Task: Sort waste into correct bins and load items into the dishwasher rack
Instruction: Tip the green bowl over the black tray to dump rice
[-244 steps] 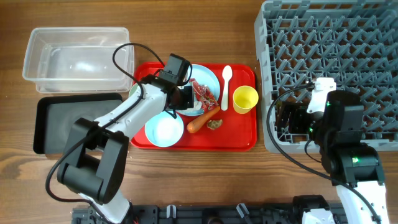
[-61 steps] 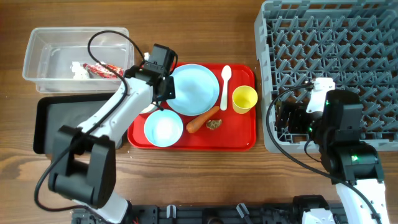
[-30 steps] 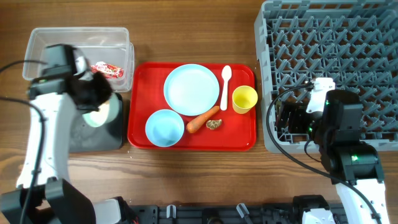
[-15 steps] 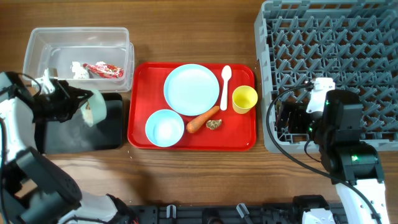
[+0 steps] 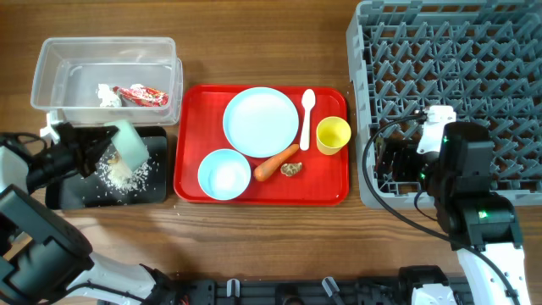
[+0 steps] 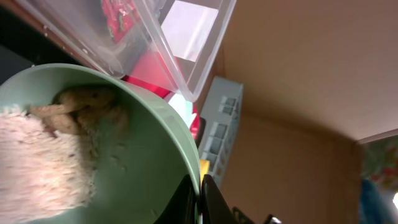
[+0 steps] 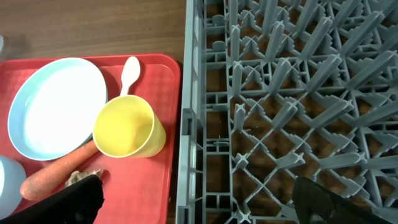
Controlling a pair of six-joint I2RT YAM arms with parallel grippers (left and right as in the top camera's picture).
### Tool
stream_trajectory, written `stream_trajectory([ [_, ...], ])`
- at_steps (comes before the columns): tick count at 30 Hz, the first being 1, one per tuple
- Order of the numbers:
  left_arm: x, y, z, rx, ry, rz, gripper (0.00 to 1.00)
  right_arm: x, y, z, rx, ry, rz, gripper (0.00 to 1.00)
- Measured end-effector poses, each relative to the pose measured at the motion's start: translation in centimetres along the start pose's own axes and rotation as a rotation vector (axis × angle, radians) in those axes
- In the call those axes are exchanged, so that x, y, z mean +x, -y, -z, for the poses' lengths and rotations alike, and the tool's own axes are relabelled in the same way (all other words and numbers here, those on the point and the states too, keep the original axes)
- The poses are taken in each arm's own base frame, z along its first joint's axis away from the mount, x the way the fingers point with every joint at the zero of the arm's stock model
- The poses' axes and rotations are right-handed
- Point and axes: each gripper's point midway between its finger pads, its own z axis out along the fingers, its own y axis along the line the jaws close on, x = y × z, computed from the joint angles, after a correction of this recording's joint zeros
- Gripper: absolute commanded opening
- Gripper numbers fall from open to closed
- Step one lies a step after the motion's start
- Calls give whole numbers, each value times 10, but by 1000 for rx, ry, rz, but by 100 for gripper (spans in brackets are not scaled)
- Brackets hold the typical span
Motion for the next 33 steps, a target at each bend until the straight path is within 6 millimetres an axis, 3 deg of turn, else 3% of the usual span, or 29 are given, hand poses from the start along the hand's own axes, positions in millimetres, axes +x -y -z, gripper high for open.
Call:
stream_trajectory([
  [9, -6, -1, 16, 29, 44, 37, 4, 5, 1, -9, 4, -37, -3, 100],
  [24, -2, -1, 16, 33, 36, 49, 4, 5, 1, -9, 4, -38, -4, 100],
  [28, -13, 0, 16, 39, 65, -81, 4, 5, 1, -9, 5, -38, -3, 100],
  [33, -11, 1, 16, 46, 58, -53, 4, 5, 1, -9, 4, -39, -4, 100],
])
